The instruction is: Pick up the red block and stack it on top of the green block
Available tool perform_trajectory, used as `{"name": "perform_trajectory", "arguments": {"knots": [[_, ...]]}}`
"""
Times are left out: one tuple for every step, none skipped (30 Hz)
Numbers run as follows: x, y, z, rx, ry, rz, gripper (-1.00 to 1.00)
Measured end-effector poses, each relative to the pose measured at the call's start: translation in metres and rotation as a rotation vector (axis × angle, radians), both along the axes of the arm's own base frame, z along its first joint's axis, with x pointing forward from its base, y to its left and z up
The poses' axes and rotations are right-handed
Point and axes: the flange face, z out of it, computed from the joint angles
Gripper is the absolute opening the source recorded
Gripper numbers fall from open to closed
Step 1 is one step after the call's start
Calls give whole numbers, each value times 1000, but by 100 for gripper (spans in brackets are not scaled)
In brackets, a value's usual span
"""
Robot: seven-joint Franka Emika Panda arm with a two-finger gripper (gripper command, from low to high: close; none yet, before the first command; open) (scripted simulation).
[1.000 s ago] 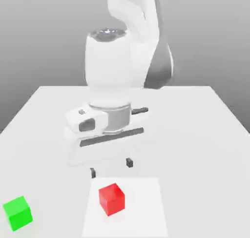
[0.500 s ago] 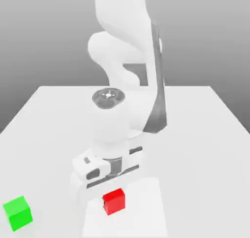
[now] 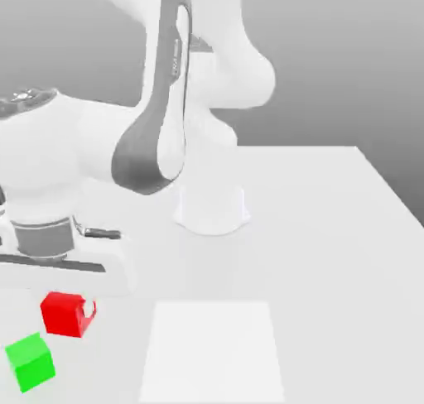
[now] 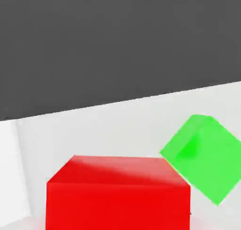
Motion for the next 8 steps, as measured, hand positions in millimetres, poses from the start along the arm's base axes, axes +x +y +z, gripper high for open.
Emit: {"name": "perform_trajectory", "arguments": {"knots": [[0, -7, -11, -1, -1, -27, -100], [0, -11, -24, -1, 0, -41, -100], [-1, -12, -38, -1, 0, -48, 100], [-1, -12, -38, -1, 0, -48, 100], [-1, -12, -38, -1, 0, -48, 100], [-1, -12, -38, -1, 0, -48, 100], [-1, -12, -38, -1, 0, -48, 100], [-1, -12, -38, -1, 0, -48, 100]]}}
